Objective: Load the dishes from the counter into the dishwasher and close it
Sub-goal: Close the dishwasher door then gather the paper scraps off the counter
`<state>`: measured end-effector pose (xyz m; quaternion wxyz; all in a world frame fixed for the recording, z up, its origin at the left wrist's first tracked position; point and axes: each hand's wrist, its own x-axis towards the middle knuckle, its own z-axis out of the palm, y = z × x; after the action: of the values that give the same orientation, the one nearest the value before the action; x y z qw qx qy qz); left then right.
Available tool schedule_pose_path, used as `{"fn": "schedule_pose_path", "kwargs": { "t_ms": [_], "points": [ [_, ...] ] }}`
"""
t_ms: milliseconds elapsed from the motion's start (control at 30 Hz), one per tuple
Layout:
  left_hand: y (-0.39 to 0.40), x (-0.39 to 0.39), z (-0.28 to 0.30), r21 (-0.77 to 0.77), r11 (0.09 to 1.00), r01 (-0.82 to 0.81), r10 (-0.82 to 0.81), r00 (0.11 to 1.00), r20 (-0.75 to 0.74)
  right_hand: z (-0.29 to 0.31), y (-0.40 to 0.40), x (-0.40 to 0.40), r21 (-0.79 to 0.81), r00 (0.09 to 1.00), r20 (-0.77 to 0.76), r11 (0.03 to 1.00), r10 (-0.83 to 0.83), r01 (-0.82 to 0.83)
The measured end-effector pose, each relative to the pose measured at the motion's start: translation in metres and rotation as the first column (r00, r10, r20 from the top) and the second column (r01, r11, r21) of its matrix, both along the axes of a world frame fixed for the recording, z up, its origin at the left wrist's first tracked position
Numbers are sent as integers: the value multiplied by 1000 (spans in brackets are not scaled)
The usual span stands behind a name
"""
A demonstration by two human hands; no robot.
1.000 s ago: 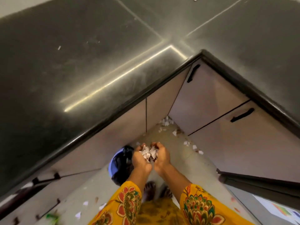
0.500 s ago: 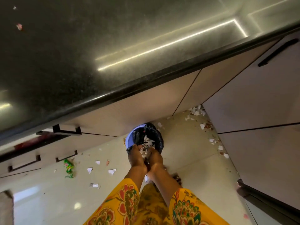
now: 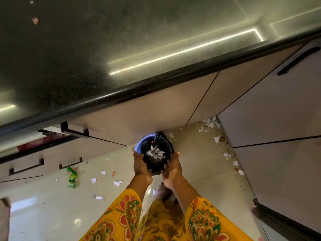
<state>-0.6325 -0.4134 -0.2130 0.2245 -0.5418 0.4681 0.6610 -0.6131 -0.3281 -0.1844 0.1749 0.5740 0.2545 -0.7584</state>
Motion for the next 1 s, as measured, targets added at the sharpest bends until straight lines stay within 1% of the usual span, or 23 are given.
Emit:
{"fn": "schedule_pose_path", "kwargs": {
  "t_ms": [100,200,333,433,500,600,667,700,733,800,833,867,933,1000],
  "points": [
    [15,3,9,12,1000,14,-14,1000,-20,16,13,7,52,999,-49,999,14,-11],
    [38,6,35,78,996,50,-45,997,-63,39,31,8,65,994,-109,998,-11,18],
    [74,7,66,161,982,102,-85,990,-113,88,59,10,86,987,-158,996,16,-2],
    [103,4,95,116,978,175,-156,975,-157,114,78,15,142,972,-231,990,47,-14],
    [123,2,112,72,961,266,-245,945,-219,123,93,15,172,963,-265,985,43,3],
    [153,-1,141,74,930,359,-327,904,-276,137,120,13,237,945,-325,970,29,51],
    [172,-3,164,68,908,414,-373,871,-321,144,138,14,280,930,-367,953,-3,113],
    [180,-3,172,66,890,451,-404,848,-344,150,148,16,315,925,-379,942,11,118],
    [190,-6,179,56,887,458,-408,836,-367,156,157,13,343,923,-385,930,7,136],
    [198,-14,182,66,887,457,-406,839,-362,166,168,7,343,919,-395,927,-2,149],
    [222,-14,203,60,841,537,-462,772,-436,183,192,13,387,890,-457,899,-7,206],
    [231,-14,210,59,829,556,-467,746,-476,188,199,15,416,879,-478,883,11,215],
    [244,-19,221,62,829,556,-462,743,-484,200,210,9,455,880,-472,869,53,192],
    [260,-25,232,77,807,585,-464,709,-531,209,225,9,490,869,-491,845,63,216]
  ]
}}
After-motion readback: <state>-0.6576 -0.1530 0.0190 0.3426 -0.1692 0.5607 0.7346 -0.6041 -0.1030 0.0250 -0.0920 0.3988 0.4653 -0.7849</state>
